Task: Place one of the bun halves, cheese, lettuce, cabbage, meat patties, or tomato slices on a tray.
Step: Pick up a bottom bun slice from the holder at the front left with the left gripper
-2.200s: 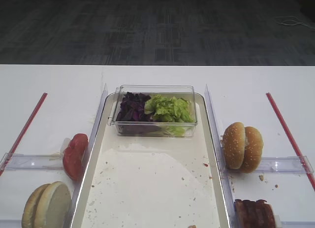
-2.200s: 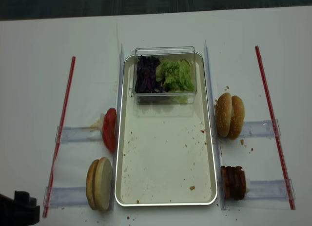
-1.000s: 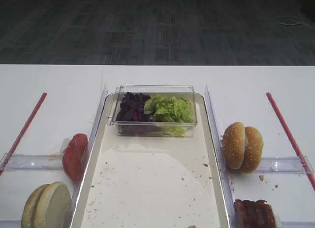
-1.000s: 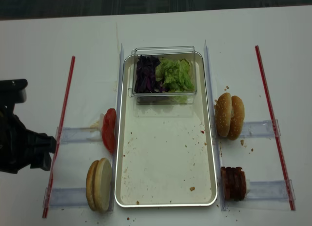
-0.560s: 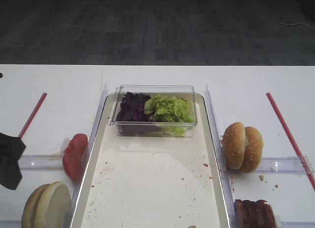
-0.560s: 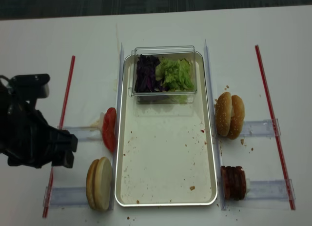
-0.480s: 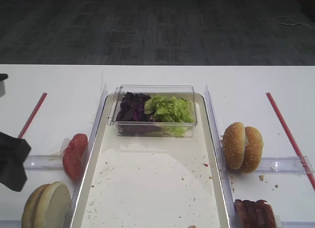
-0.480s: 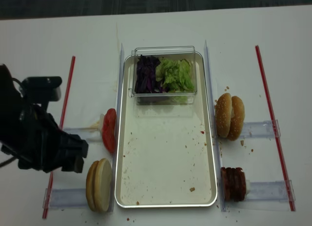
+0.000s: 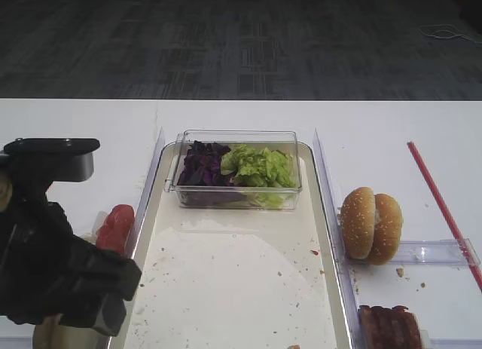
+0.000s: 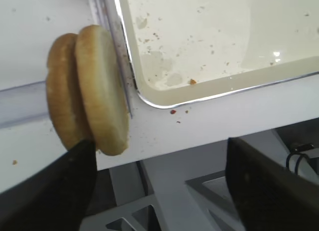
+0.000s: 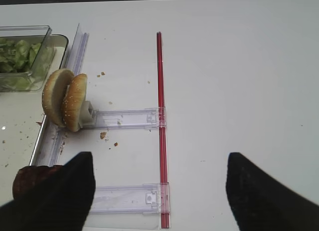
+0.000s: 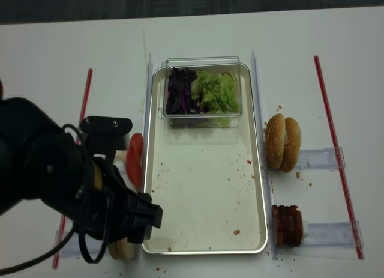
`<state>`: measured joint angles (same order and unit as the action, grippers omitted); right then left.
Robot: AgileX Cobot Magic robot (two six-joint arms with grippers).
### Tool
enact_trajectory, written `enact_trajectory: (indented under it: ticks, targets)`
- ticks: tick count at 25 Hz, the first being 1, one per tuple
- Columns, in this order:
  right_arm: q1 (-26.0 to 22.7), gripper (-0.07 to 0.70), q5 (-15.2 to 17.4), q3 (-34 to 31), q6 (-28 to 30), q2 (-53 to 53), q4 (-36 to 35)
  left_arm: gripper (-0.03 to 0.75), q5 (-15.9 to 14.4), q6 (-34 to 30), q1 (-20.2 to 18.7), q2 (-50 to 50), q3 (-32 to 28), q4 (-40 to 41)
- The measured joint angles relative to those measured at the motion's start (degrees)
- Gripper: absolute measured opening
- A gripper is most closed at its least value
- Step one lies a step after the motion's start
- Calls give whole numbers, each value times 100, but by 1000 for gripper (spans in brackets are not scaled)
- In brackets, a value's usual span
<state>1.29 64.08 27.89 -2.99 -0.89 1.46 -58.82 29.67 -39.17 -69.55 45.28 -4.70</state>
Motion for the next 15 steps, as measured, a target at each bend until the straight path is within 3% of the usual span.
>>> enact_trajectory:
  ticks: [15]
  targets:
    - [0,580,0,0,0,0,9,530,261,449,-87,-599,3,358]
